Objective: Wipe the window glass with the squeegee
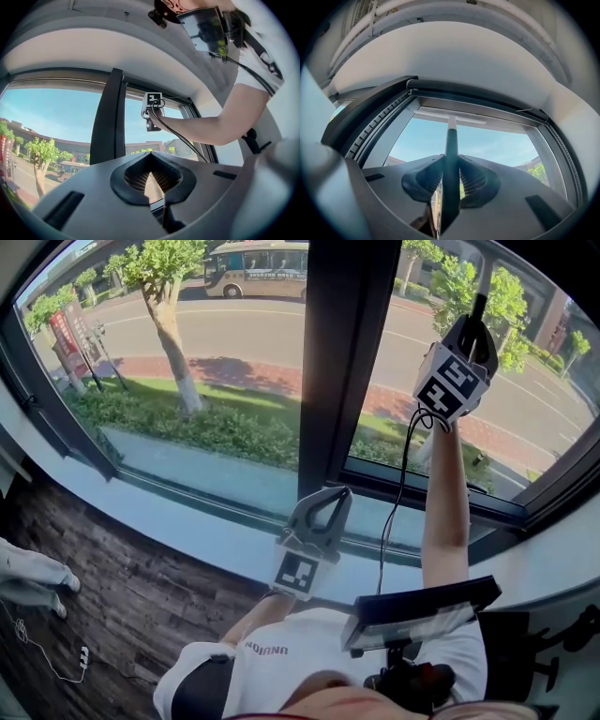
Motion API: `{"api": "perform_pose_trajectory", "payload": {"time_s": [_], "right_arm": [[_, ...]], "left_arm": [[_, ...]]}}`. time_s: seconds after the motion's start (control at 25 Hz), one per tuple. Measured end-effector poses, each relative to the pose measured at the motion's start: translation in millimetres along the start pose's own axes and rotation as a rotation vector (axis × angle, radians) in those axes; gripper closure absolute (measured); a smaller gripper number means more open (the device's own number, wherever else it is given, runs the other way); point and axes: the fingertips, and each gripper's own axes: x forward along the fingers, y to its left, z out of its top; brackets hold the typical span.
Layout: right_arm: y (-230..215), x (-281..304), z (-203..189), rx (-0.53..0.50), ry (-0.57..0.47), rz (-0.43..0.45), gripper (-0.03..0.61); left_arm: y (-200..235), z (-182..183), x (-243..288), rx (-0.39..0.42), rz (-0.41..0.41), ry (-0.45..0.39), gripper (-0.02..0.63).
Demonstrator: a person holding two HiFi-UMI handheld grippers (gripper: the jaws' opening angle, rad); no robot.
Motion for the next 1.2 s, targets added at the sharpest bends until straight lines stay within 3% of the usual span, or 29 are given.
{"api": "perform_pose_trajectory", "payload": {"time_s": [1.2], "right_arm": [[6,-29,-28,-0.08,0.022,-0.021,0.486]], "left_arm": [[3,6,-2,0.026,0.009,-0.002,0.618]]}}
